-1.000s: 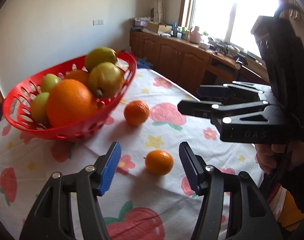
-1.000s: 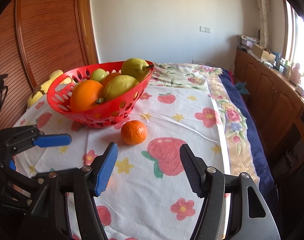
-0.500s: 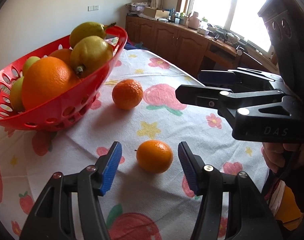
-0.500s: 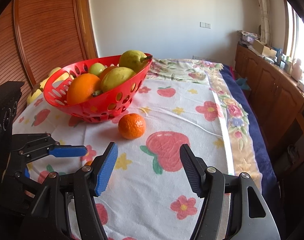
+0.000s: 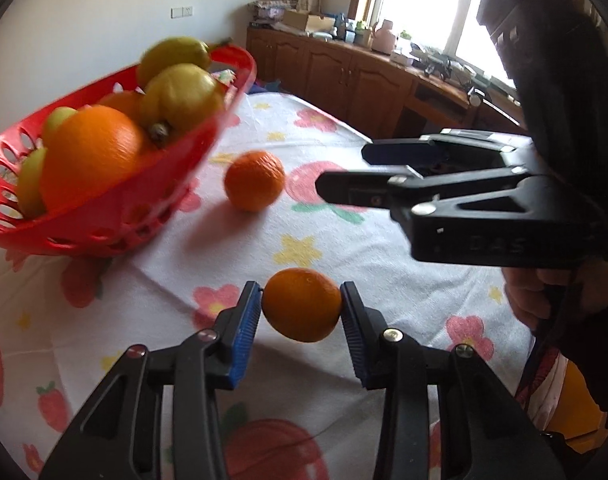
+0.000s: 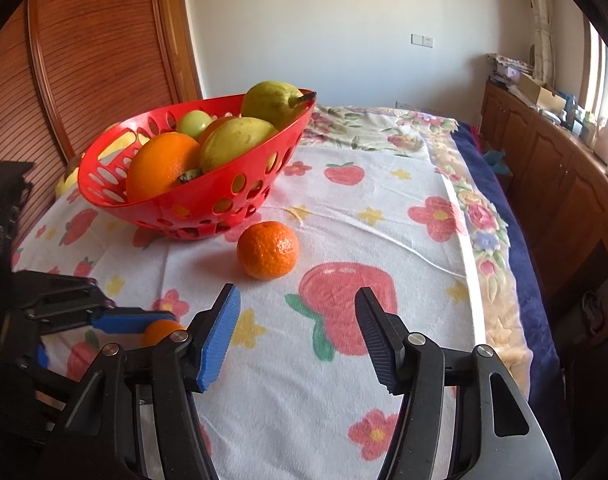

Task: Organize fruits
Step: 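Close the left tool on one mandarin while the right tool closes on the other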

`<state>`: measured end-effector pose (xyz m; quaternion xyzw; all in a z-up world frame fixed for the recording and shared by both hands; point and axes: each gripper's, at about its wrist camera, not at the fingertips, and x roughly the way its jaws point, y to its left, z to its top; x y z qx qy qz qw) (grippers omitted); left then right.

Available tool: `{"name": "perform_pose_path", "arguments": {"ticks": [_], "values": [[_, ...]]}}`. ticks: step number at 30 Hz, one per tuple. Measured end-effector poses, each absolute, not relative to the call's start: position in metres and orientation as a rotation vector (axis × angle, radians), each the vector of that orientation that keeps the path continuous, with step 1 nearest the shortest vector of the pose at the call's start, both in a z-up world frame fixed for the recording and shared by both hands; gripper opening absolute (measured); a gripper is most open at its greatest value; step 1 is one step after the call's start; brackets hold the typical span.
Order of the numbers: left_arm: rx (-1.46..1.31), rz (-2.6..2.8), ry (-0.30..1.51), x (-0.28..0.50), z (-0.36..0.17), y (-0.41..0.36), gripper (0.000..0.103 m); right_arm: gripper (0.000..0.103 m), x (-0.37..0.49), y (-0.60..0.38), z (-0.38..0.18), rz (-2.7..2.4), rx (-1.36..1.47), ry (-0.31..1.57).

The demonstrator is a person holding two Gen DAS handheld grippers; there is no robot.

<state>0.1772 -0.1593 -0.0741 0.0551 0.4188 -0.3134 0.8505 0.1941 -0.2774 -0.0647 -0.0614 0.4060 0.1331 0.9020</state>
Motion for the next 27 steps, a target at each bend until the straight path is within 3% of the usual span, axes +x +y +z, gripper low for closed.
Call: {"name": "perform_pose_path", "arguments": {"ticks": [7,27], "values": [[0.095,-0.62,0.829,0.173,-0.052,-0.131,0.039,0.056,0.213,-0.268,-0.066,0.302,-0.131,0.841],[0.028,-0.534,0.719,0.169,-0.012,-0.073,0.039,0.056,0.253,-0.239,-0.091,0.319,-0.18,0.913]]}}
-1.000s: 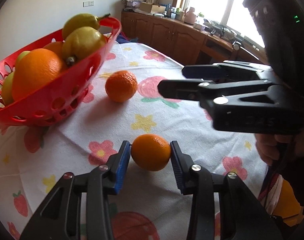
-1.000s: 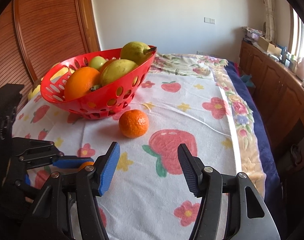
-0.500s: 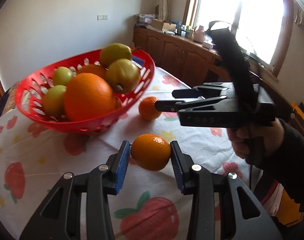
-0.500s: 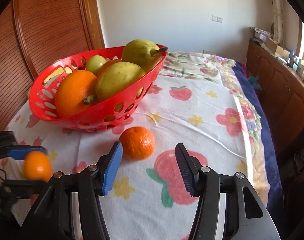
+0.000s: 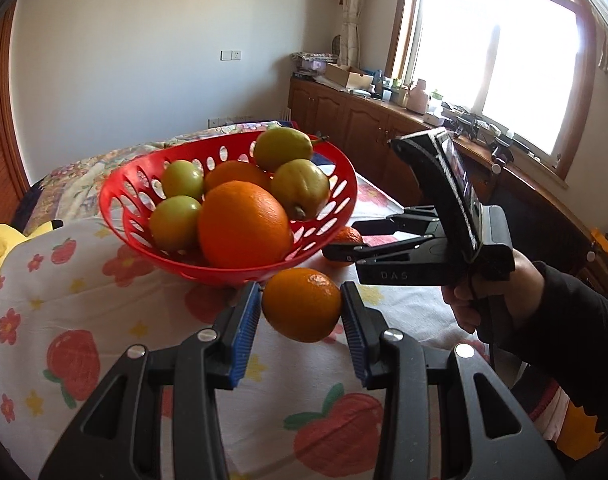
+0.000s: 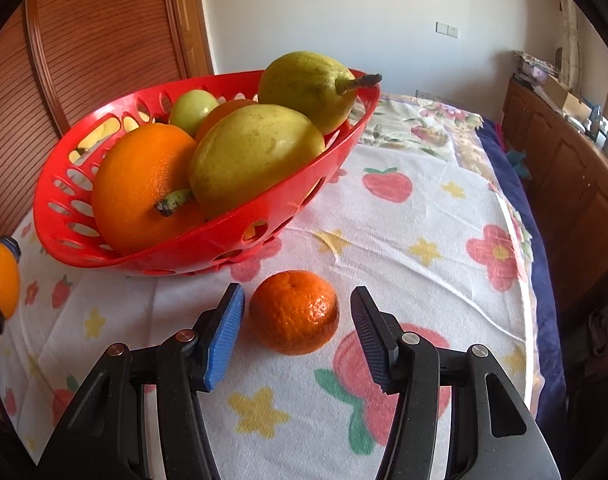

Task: Organize fruits
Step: 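Close the left tool on one mandarin while the right tool closes on the other, then carry the mandarin in the left tool into the basket while the right tool carries its mandarin there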

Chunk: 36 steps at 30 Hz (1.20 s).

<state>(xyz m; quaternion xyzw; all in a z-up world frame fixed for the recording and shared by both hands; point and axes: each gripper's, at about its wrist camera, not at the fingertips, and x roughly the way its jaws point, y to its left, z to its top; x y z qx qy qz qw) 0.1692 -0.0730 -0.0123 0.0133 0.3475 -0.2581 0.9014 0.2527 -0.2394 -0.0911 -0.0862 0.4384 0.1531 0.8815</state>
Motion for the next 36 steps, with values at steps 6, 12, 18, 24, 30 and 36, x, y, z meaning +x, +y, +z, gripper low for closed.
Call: {"name": "perform_pose_path", "arguments": {"ticks": [6,12,18,24,30,36], "values": [[0.016,-0.512,0.707,0.17,-0.008,-0.062,0.039,0.051,0.255,-0.242,-0.099,0.319,-0.154,0.936],[0.006,-0.492,0.686,0.172,-0.001,-0.053,0.039,0.046,0.248,-0.245,-0.097,0.315,-0.16,0.927],[0.015,-0.476,0.653,0.181,0.009,-0.046,0.039,0.046,0.232,-0.254,-0.084,0.31,-0.14,0.894],[0.018,-0.441,0.637,0.196,0.012,-0.039,0.039,0.046,0.215,-0.263,-0.059,0.318,-0.101,0.847],[0.003,-0.411,0.644,0.216,0.008,-0.03,0.039,0.046,0.208,-0.266,-0.03,0.324,-0.102,0.792],[0.004,-0.397,0.651,0.237,0.005,-0.027,0.039,0.046,0.214,-0.26,-0.005,0.343,-0.114,0.732]]}}
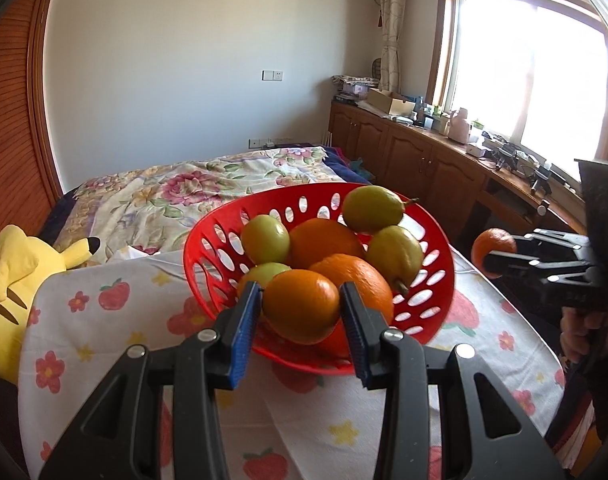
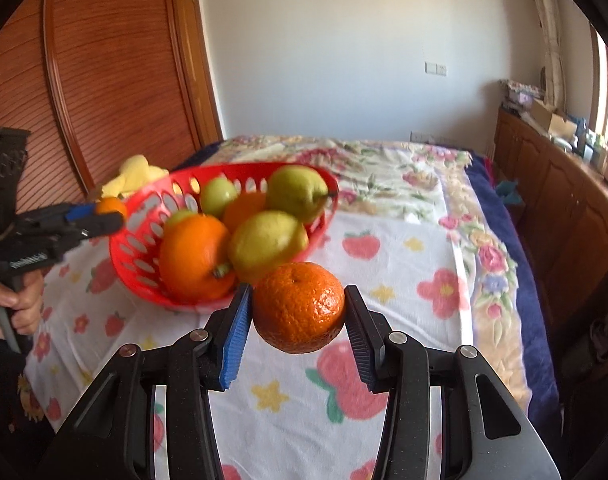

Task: Organize fruits
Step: 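Carry the mandarin in the left tool into the basket while the right tool carries its mandarin there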

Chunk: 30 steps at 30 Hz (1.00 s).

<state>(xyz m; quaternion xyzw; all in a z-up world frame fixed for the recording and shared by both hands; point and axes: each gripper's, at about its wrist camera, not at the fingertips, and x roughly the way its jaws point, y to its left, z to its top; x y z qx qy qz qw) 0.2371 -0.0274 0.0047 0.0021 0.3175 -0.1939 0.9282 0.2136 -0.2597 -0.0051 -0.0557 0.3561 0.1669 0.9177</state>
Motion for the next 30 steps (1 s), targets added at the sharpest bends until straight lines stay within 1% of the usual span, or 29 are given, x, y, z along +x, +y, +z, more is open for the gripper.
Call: {"name": "perform_pose_path", "arguments": {"ticks": [4,21,30], "values": [[-0.008,-0.386,0.658,0.247,0.0,-0.027,0.039,0.046,0.222,-0.247,0.001,0.38,-0.123,0.724],[-0.014,-0.374,0.648,0.251,-0.003,-0.024,0.039,0.046,0.236,-0.203,-0.008,0.455,-0.159,0.734],[-0.015,-0.348,0.65,0.249,-0.003,-0.018,0.042,0.046,0.237,-0.189,-0.025,0.461,-0.16,0.756]]}}
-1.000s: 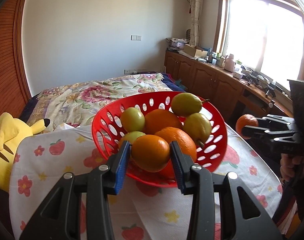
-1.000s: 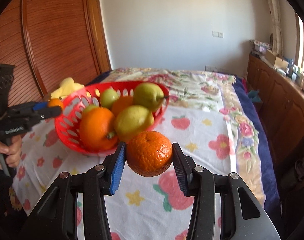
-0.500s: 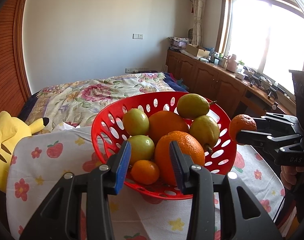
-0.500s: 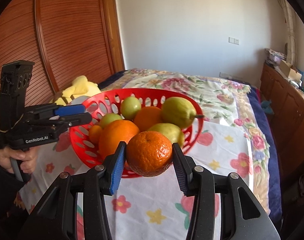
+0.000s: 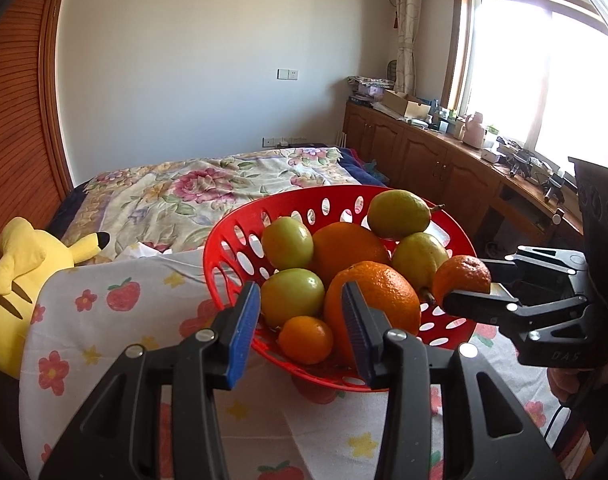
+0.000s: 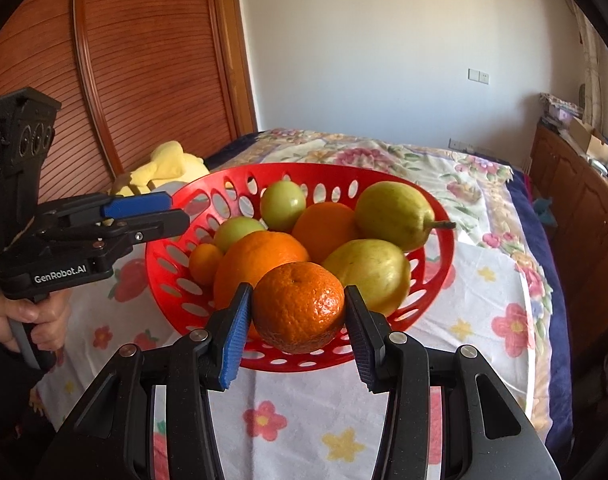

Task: Organize fruits

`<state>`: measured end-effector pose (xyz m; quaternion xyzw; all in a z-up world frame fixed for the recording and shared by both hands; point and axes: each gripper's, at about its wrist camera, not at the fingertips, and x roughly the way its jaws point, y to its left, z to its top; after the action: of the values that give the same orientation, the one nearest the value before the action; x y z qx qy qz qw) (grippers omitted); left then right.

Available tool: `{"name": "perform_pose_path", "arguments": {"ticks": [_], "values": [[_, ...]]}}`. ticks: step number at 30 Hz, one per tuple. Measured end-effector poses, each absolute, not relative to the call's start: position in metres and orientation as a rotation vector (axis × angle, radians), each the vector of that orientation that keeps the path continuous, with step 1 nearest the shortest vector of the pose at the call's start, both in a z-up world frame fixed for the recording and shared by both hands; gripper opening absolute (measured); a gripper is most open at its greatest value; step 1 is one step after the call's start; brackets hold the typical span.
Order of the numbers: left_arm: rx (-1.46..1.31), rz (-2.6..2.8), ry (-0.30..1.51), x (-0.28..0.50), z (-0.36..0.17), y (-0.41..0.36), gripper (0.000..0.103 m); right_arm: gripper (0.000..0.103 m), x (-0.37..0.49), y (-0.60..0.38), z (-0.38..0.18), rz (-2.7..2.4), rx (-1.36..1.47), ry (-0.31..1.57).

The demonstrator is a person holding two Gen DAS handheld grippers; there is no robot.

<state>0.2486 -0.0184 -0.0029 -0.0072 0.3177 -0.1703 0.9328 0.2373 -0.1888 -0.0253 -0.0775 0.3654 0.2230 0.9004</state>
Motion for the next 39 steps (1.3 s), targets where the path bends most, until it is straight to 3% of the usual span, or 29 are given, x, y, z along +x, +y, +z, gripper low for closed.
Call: {"name": "perform_pose_path", "arguments": {"ticks": [14,22,32,36,39], "values": [[-0.022,-0.33,0.648,0.241,-0.003,-0.014,0.051,0.047,0.237,-0.181,-0.038,0.45,-0.176,0.767],[-0.018,-0.311,0.648,0.226,0.0,-0.017,0.056,0.06,0.226,-0.179,-0.036,0.436,-0.181,0.753],[0.02,-0.279,0.617,0.198,0.011,-0.022,0.06,0.06,0.203,-0.191,-0.02,0.38,-0.12,0.706],[0.032,-0.253,0.576,0.186,0.023,-0.02,0.072,0.06,0.191,-0.194,-0.009,0.35,-0.091,0.667],[0.058,-0.23,0.538,0.174,0.033,-0.019,0.073,0.06,0.181,-0.193,0.0,0.338,-0.094,0.635]]}}
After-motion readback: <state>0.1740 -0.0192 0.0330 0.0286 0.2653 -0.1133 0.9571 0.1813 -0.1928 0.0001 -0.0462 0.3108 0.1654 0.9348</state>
